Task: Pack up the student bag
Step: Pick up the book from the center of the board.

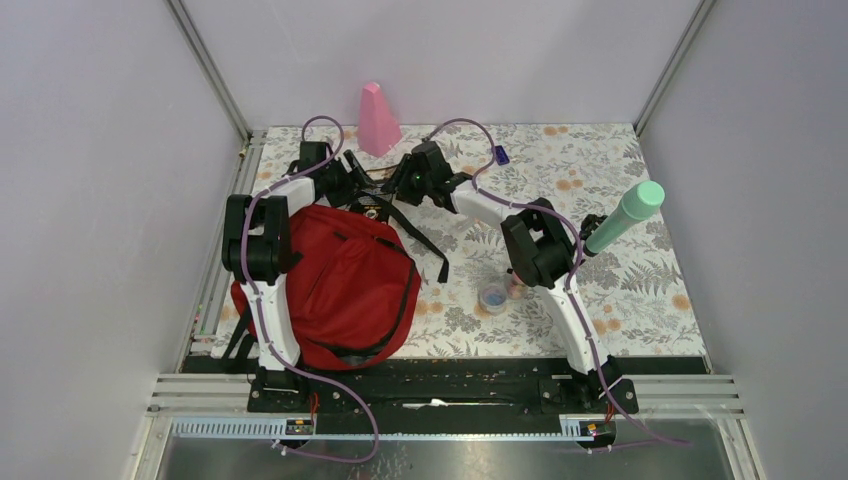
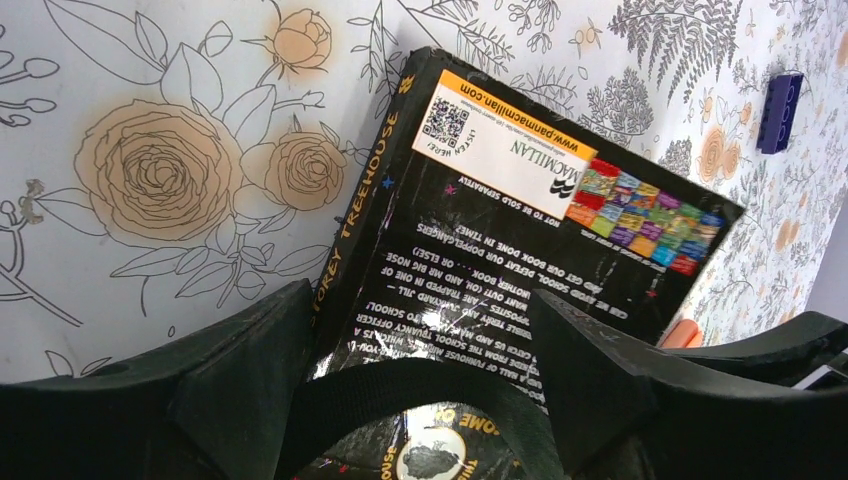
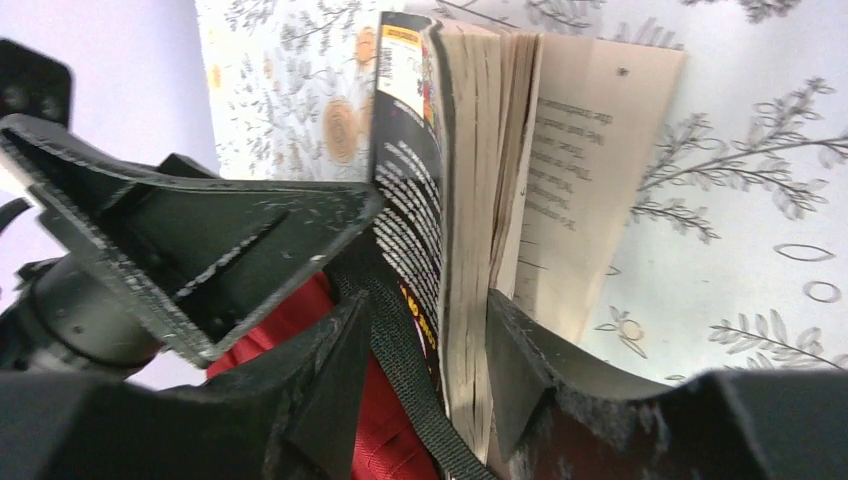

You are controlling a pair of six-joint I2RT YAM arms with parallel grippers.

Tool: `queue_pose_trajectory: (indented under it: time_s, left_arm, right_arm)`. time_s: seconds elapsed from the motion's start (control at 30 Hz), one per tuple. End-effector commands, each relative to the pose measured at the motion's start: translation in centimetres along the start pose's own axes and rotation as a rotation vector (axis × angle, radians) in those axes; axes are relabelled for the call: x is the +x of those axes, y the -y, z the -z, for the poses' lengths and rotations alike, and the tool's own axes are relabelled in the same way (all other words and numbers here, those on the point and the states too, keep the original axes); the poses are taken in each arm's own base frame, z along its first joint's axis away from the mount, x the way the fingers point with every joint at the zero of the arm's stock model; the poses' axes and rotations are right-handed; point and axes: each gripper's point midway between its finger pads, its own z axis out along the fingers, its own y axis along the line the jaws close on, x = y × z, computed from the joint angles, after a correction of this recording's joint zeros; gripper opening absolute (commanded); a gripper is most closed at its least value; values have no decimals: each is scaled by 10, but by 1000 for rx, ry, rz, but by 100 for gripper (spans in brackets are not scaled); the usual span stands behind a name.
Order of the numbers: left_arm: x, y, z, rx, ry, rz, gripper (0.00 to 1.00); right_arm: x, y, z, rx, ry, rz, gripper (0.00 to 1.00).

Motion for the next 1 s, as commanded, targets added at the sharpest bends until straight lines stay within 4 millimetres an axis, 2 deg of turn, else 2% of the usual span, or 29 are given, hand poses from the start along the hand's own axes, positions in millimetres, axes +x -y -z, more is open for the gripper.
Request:
queue_pose_trajectory:
  time_s: [0.0, 0.13, 0.33, 0.57, 0.67, 0.8, 0.9, 0.97]
  left_arm:
    - [16, 32, 15, 92, -54, 20, 78]
    - [18, 35, 15, 116, -54, 35, 77]
    - [18, 39, 17, 133, -52, 42, 75]
    - [17, 39, 21, 127, -41, 34, 75]
    - [20, 36, 22, 119, -41, 35, 75]
    - [19, 35, 32, 107, -12, 20, 75]
    - [15, 39, 46, 101, 2, 0, 77]
    - [11, 45, 61, 98, 18, -24, 82]
  right_arm:
    - [-4, -69, 6, -233, 12, 27, 50]
    - [0, -61, -4, -202, -2, 28, 50]
    - [13, -36, -22, -121, -38, 14, 53]
    - [1, -45, -16, -133, -1, 54, 47]
    - [-8, -50, -10, -132, 32, 87, 38]
    - [-14, -57, -2, -139, 57, 132, 18]
    - [-18, -62, 7, -148, 63, 171, 3]
    - [-21, -70, 18, -165, 73, 207, 0]
